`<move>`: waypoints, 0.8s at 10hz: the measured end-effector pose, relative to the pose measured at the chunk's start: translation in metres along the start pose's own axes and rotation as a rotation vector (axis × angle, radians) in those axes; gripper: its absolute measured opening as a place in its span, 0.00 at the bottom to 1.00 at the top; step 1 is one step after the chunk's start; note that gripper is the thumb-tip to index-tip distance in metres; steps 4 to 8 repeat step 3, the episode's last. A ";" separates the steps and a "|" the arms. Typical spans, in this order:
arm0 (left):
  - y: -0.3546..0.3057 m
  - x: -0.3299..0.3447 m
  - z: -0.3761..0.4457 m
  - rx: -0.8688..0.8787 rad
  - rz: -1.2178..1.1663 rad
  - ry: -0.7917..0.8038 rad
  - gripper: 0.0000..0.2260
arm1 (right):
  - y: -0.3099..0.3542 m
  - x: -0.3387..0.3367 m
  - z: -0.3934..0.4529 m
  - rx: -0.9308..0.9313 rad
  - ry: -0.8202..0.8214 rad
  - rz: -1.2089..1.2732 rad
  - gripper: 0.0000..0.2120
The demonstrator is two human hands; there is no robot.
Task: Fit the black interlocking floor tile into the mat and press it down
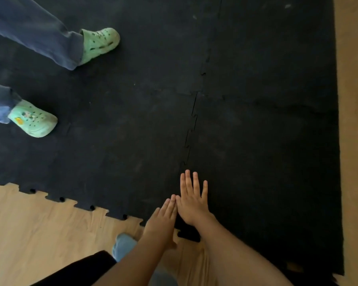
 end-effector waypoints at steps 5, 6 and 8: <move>0.016 -0.124 -0.034 -0.021 -0.039 -0.189 0.38 | -0.016 -0.110 -0.042 -0.009 0.128 0.265 0.32; 0.016 -0.124 -0.034 -0.021 -0.039 -0.189 0.38 | -0.016 -0.110 -0.042 -0.009 0.128 0.265 0.32; 0.016 -0.124 -0.034 -0.021 -0.039 -0.189 0.38 | -0.016 -0.110 -0.042 -0.009 0.128 0.265 0.32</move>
Point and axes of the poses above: each hand's wrist, its own z-axis towards the middle knuckle, its own x-axis out of the palm, y = z × x, the point moved 5 cm from there along z, towards the middle knuckle, and after that the axes turned 10 degrees about y, right-handed, at the moved point
